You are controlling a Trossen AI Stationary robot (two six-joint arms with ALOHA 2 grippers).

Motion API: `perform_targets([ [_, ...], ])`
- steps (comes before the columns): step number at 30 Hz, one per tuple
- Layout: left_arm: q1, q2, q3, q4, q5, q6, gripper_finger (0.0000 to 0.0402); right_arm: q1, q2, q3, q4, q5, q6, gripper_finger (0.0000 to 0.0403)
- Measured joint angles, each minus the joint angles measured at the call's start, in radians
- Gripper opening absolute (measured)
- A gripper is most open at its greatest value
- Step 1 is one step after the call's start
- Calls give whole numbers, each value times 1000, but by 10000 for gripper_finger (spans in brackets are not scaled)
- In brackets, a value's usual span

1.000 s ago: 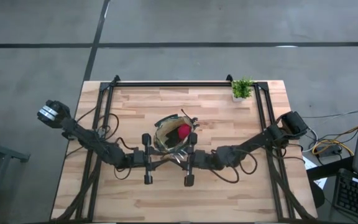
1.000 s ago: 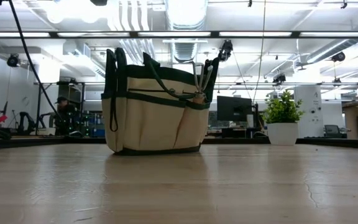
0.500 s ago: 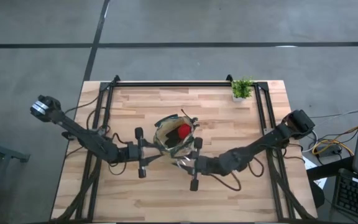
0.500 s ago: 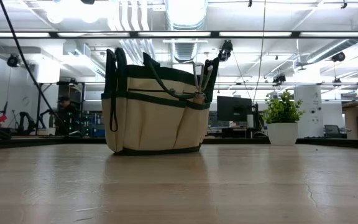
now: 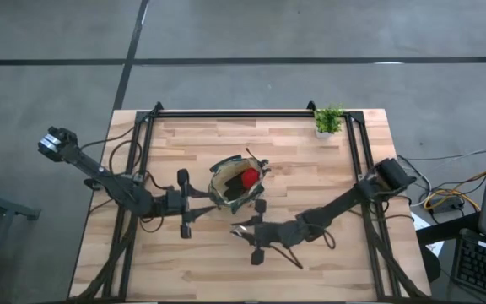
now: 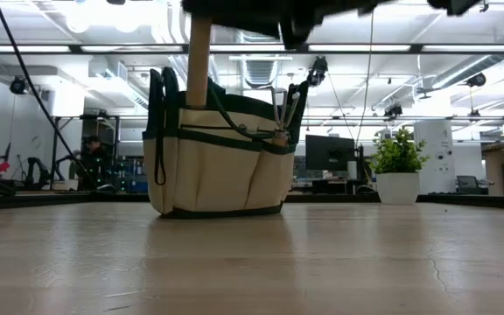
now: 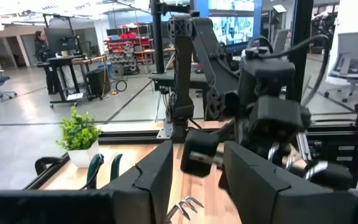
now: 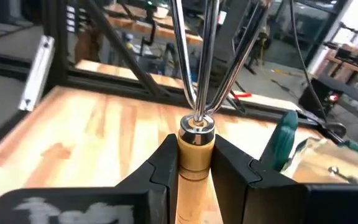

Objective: Pick & Place Garden tools in Gardening bag
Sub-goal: Put the brown hand rake into the brown gardening bag

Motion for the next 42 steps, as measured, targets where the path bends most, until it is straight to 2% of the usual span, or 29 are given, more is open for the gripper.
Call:
perform_targets([
  [9, 0, 4, 0, 0, 0, -2, 147, -52, 63, 22, 16, 184, -71, 66],
  [15, 0, 5, 0, -2, 0, -6, 147, -72, 61, 21, 19, 230, -111, 66],
  [23, -1, 5, -1, -3, 0, -8, 147, -97, 64, 20, 12, 230, -144, 66],
  [28, 0, 5, -1, -4, 0, -10, 147, -108, 93, 20, -11, 228, -110, 76],
  [35, 0, 5, -1, -4, 0, -15, 147, -120, 97, 18, -32, 232, -22, 111],
  [42, 0, 5, -1, -4, 0, -21, 147, -125, 56, 24, -212, 230, 231, 149],
])
